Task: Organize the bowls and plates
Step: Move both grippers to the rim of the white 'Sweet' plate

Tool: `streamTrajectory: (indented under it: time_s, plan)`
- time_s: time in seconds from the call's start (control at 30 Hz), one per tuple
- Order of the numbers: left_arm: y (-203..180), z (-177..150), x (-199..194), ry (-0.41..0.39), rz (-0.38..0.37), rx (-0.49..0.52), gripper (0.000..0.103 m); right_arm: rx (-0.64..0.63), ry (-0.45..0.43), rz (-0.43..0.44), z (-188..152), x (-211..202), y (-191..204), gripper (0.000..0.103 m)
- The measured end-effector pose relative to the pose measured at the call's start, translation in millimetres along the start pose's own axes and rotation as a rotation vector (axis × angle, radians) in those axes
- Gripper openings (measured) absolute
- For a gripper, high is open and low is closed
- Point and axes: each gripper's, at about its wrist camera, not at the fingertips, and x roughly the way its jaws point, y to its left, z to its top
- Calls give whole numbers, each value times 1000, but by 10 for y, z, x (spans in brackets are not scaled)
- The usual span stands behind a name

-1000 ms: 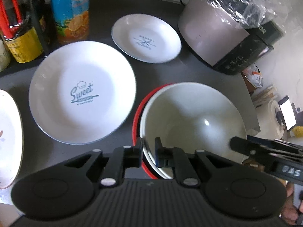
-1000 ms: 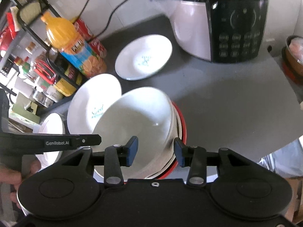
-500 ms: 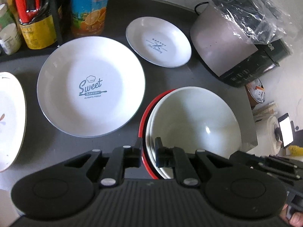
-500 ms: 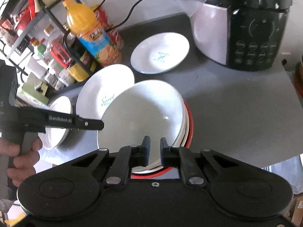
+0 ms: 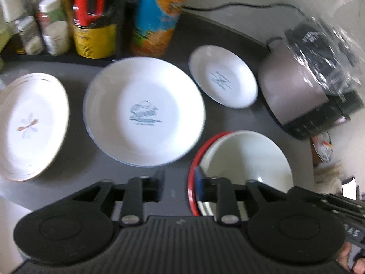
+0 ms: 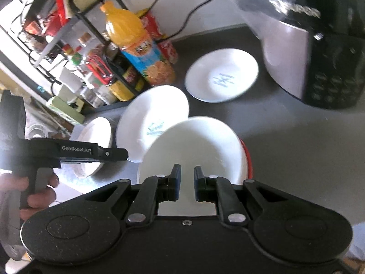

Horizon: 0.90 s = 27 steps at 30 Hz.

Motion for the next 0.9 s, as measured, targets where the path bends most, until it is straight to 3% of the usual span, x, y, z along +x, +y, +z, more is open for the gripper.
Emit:
streamTrajectory:
  time_s: [0.03,0.17,0.23,0.5,0.9]
  plan:
    - [31,5,-22,-9,15,-10,44,-3,-1,13,34,11,11,14]
    - [173,21,-86,-46,59,-42,54,-6,3,28,173,97,49,20]
    - [252,45,-80,-50,76,-51,55,-3,-1,16,218,135,56,35]
    - [575,217,-20,-49,90,-50,55,-4,-25,-20,381,311,252,42]
    - [938,589,173,-44,83,-60,55,45,2,-84,647,780,455,42]
